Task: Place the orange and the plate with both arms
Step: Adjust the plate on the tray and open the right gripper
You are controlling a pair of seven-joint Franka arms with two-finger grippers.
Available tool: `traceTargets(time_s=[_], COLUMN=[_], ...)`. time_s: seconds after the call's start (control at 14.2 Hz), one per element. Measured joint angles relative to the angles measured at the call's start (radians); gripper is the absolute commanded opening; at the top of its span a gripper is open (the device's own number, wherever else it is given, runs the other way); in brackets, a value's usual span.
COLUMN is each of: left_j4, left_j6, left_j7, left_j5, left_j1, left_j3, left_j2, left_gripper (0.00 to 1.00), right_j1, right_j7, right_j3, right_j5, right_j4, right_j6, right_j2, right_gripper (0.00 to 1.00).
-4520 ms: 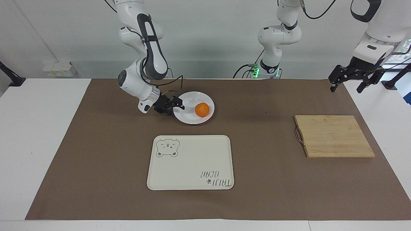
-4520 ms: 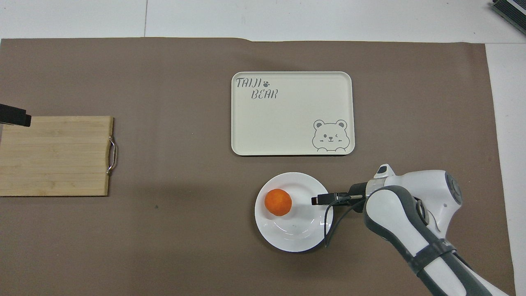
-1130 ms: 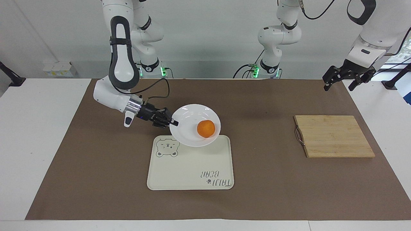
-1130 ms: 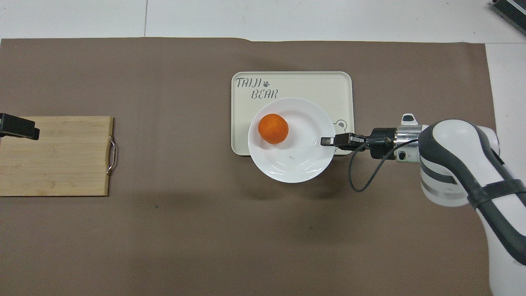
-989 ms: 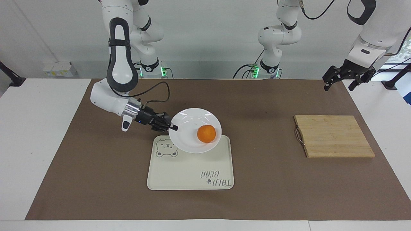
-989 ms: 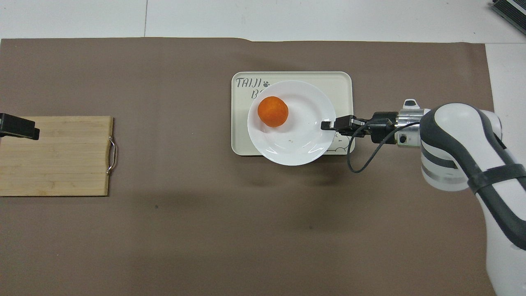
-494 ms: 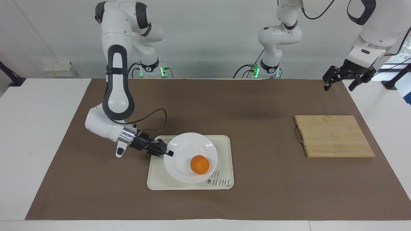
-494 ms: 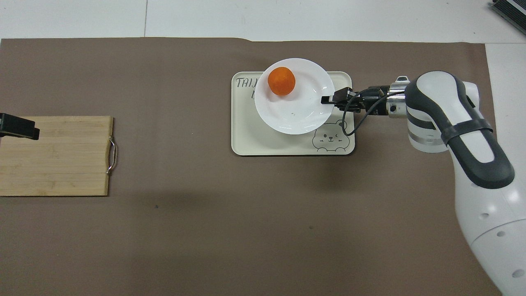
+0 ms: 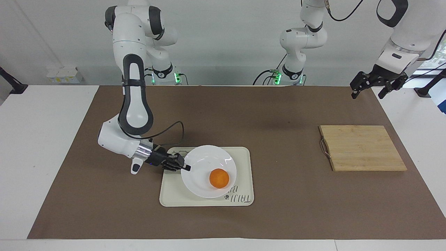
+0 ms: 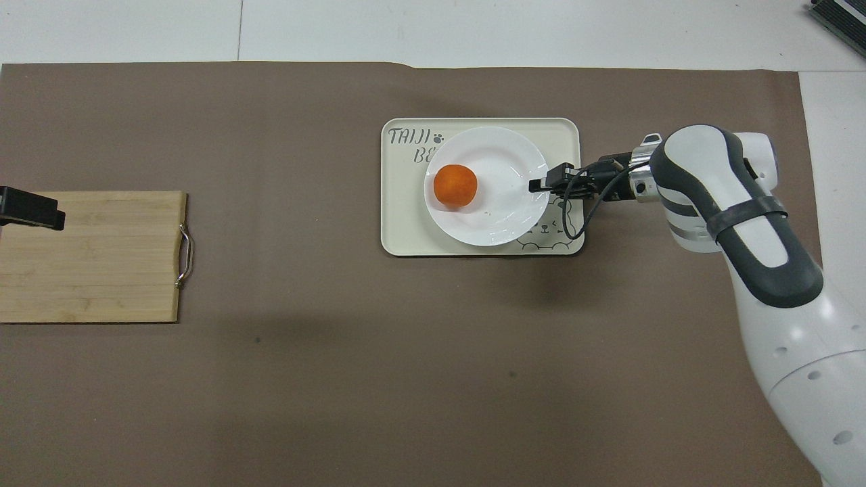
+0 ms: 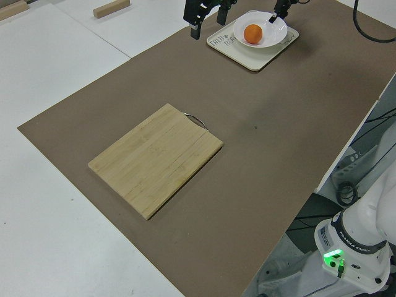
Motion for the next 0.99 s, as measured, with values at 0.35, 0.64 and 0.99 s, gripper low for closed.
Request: traceTargets(time_s=[0.35,0.64,0.99], left_j4=[0.0,0.0,0.0], left_j6=[0.0,0.0,0.0], left_j7=[0.0,0.0,0.0], left_j5=[0.0,0.0,0.0], left_j1=[0.0,0.0,0.0], left_j3=[0.0,0.0,0.0], left_j2=[0.0,0.0,0.0], left_gripper=[1.0,1.0,1.0], right_j1=[0.004,0.021,0.03], right_j7=[0.0,0.0,0.0], right_j3=[0.002,0.002,0.001], right_j5=[-0.016,-0.017,-0.071], right_j4=[-0.025,-0.04,-0.04], right_j6=[0.0,0.012,0.028], right_j2=[-0.01,-0.02,-0.025], right_gripper=[0.0,0.11,1.0])
